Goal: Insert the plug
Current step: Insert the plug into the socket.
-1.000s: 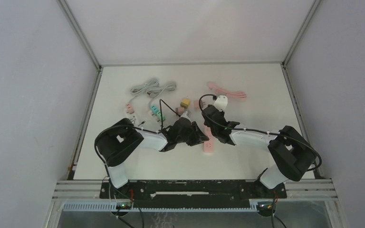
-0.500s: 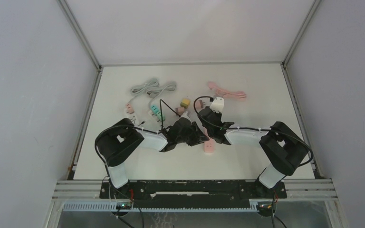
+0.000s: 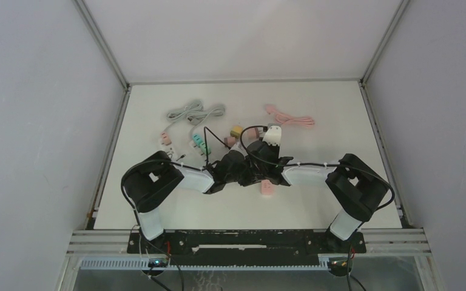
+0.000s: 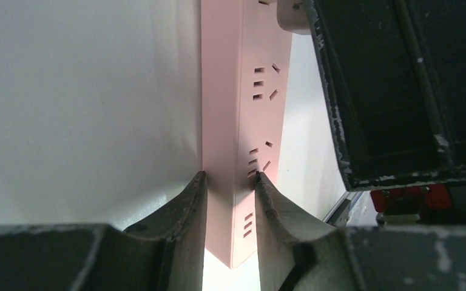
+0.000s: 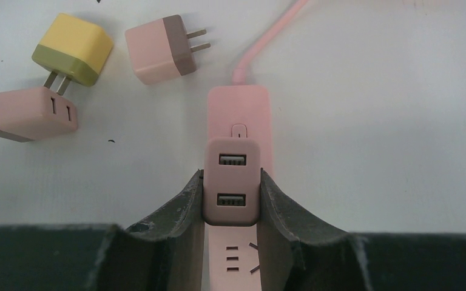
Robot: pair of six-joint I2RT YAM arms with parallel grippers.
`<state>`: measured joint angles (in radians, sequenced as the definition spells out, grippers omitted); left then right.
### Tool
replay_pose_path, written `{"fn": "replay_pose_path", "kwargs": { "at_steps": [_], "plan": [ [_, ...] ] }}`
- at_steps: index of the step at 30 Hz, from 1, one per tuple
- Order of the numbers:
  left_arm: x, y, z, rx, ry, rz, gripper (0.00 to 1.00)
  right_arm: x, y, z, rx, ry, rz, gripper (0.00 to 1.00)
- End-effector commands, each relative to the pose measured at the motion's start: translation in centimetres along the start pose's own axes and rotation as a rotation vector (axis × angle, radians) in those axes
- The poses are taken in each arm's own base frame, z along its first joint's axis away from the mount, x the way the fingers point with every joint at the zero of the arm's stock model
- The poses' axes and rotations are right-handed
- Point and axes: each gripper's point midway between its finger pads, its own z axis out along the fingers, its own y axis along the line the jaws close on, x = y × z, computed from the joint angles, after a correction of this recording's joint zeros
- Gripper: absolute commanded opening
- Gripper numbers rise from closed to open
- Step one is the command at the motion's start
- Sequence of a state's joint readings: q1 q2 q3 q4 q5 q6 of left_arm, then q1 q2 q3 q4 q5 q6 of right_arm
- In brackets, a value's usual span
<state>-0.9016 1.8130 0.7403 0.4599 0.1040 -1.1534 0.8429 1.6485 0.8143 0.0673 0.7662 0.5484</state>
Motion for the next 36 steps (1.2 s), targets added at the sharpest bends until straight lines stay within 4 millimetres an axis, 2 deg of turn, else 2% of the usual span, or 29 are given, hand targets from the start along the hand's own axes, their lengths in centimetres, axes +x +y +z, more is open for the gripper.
{"fn": "replay_pose_path", "kwargs": {
  "at_steps": [1, 6, 11, 20, 25, 36],
  "plan": [
    [3.6, 4.7, 0.0, -0.141, 0.085, 0.014, 0.28, -0.2, 1.0, -0.3, -0.005, 0.003, -0.009, 0.00],
    [3.6, 4.7, 0.0, -0.137, 0.086, 0.008, 0.27, 1.3, 1.0, -0.3, 0.000, 0.072, -0.022, 0.00],
    [3.8, 4.8, 0.0, -0.137, 0.089, -0.002, 0.27, 3.6, 1.0, -0.4, 0.006, 0.193, -0.054, 0.00],
    [4.1, 5.1, 0.1, -0.137, 0.099, -0.024, 0.26, 6.6, -0.3, -3.0, 0.014, 0.391, -0.081, 0.00],
    [4.3, 5.2, 0.2, -0.137, 0.105, -0.031, 0.25, 8.3, -0.2, -3.8, -0.016, 0.497, -0.110, 0.00],
    [4.3, 5.2, 0.2, -0.138, 0.103, -0.032, 0.24, 9.3, -0.8, -2.5, -0.011, 0.587, -0.136, 0.00]
  ]
}}
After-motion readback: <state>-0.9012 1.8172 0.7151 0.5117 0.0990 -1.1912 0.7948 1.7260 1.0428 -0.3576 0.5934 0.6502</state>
